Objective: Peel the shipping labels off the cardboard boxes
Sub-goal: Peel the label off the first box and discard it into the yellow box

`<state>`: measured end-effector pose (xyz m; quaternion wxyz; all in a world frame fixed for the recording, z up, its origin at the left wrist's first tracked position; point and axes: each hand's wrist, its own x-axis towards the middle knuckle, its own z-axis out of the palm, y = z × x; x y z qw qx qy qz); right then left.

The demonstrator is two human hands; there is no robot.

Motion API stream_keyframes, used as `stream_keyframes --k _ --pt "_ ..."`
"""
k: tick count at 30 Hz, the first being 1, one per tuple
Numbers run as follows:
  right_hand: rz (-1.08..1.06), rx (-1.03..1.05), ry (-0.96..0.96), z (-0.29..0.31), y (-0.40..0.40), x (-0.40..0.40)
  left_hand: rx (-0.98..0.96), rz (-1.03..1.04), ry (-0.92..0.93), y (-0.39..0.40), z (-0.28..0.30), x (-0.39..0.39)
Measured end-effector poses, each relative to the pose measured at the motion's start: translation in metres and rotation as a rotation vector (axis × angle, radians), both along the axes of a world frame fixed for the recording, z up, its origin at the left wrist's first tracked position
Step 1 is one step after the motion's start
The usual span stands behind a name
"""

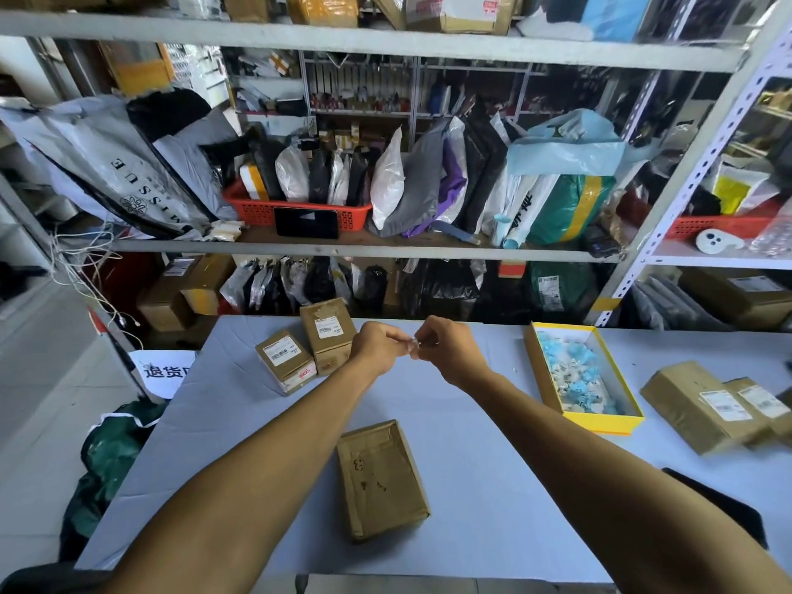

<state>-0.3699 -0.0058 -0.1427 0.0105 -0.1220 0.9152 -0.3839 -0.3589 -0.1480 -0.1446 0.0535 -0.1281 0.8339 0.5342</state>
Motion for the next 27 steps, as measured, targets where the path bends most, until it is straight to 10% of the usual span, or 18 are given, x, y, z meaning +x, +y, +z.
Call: stream_keyframes --k 11,27 --pt "-0.093 -0.028 0.055 0.006 0.031 -0.002 0.102 -0.072 0.058 0.021 0.006 0.001" --pt "-0.060 -0.108 -0.027 -0.013 0.085 -0.012 -0.239 -0.189 0.155 0.072 -0.003 -0.020"
